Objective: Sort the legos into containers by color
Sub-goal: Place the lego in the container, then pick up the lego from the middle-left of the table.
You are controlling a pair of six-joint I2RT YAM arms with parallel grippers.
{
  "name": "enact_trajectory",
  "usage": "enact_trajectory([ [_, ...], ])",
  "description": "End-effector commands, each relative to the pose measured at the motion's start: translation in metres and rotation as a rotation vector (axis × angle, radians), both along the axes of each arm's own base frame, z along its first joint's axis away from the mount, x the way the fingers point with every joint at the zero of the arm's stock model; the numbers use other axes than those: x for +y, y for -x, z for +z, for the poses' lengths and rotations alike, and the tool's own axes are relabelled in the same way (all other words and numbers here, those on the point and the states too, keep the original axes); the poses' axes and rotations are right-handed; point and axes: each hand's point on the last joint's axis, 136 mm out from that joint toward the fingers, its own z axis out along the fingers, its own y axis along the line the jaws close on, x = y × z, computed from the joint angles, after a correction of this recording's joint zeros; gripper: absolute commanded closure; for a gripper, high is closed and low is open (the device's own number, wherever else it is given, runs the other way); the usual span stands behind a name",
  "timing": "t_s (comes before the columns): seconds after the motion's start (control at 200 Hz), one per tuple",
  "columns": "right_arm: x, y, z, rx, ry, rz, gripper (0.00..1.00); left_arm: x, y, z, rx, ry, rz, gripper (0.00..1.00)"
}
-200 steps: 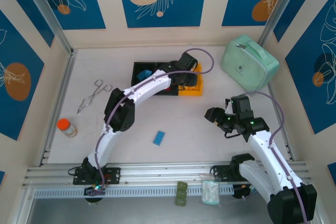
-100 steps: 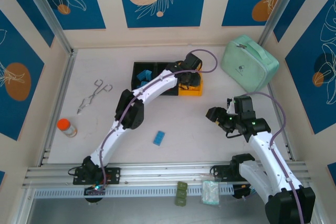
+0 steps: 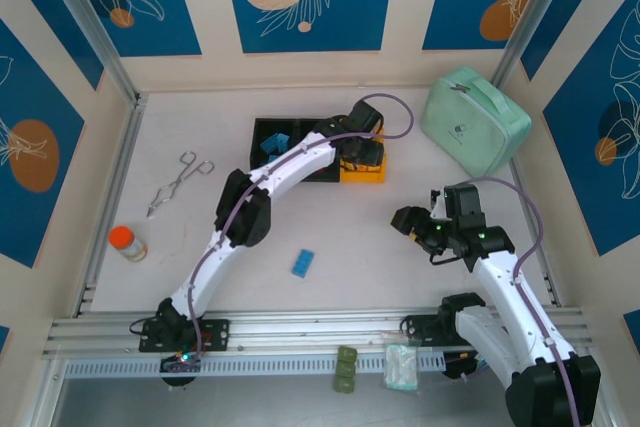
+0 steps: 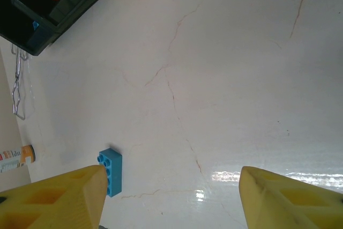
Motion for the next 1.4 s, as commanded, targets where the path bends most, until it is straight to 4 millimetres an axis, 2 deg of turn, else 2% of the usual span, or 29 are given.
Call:
enact_trajectory([
  [0.0, 0.008, 0.004, 0.006, -0.008, -0.021, 0.032, 0.33, 0.002, 0.016, 0.063, -0.082, 0.069, -0.047, 0.49],
  [0.09, 0.015, 0.005, 0.011, -0.027, -0.024, 0.07, 0.33, 0.013, 0.03, 0.07, -0.079, 0.074, -0.056, 0.48],
  [0.355, 0.042, 0.015, 0.035, -0.096, -0.042, 0.243, 0.33, 0.059, 0.078, 0.066, -0.05, 0.053, -0.081, 0.48],
  [0.63, 0.063, 0.033, 0.05, -0.122, -0.056, 0.398, 0.34, 0.11, 0.134, 0.048, 0.021, 0.012, -0.11, 0.47],
  [0.83, 0.083, 0.048, 0.052, -0.111, -0.064, 0.513, 0.33, 0.143, 0.172, 0.032, 0.087, 0.002, -0.104, 0.42],
  [0.935, 0.09, 0.055, 0.049, -0.091, -0.06, 0.56, 0.33, 0.159, 0.194, 0.016, 0.142, -0.02, -0.093, 0.39],
  [1.116, 0.095, 0.064, 0.037, -0.051, -0.038, 0.582, 0.33, 0.174, 0.225, -0.012, 0.206, -0.045, -0.071, 0.35],
  [1.396, 0.096, 0.07, 0.02, -0.014, -0.022, 0.573, 0.33, 0.166, 0.258, -0.057, 0.254, -0.133, -0.08, 0.31],
])
